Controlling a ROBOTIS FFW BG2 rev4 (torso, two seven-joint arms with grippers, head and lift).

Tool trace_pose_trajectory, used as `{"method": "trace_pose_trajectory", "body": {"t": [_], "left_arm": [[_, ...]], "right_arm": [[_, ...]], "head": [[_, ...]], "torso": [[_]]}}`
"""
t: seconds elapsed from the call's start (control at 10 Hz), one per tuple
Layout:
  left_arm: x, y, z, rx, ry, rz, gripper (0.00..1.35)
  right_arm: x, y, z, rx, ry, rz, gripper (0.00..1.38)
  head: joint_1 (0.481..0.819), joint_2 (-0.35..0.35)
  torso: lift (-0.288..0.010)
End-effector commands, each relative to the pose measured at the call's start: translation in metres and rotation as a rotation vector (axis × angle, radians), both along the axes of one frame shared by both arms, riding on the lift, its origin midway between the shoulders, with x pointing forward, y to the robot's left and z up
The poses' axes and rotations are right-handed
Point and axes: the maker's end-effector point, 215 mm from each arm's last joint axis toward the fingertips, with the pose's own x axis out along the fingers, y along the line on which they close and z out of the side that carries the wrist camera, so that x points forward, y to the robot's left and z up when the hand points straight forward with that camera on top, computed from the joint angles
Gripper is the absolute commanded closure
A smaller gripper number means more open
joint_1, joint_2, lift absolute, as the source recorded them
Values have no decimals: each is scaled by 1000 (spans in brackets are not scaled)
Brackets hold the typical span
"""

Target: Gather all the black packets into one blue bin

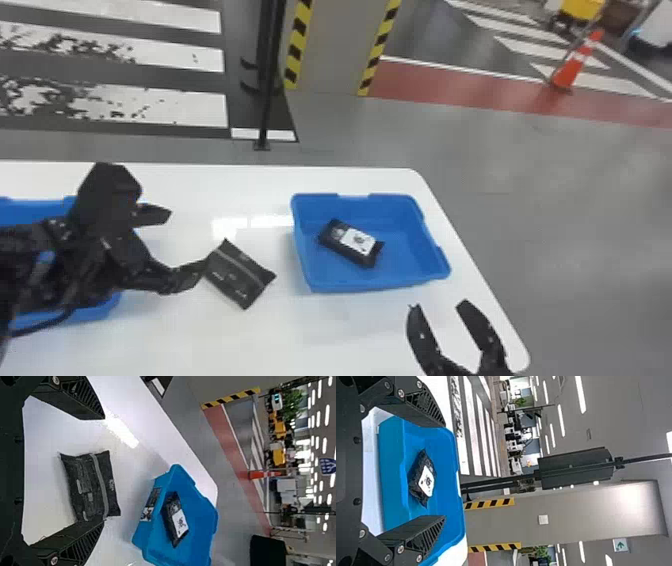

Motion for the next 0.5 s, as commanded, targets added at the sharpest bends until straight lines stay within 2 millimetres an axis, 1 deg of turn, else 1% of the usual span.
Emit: {"method": "trace_pose_trajectory", "body": {"t": [0.0, 0.1, 0.2, 0.3, 0.4], "left_arm": [[13, -11, -14, 95, 23, -39, 81], [16, -21, -28, 132, 52, -83, 81], [11, -29, -39, 161, 75, -113, 78], [9, -32, -53, 190, 105, -132, 67], [11, -28, -67, 237, 120, -143, 64]], "right_arm": [[1, 2, -2, 6, 1, 1, 214], [2, 2, -1, 6, -1, 1, 214], [2, 2, -3, 10, 1, 1, 214], [2, 2, -3, 10, 1, 1, 214], [3, 3, -3, 13, 0, 1, 214]], "head": [[695, -350], [695, -350], [695, -350], [695, -350], [695, -350]], "torso": [[-110], [-110], [-110], [-110], [-110]]}}
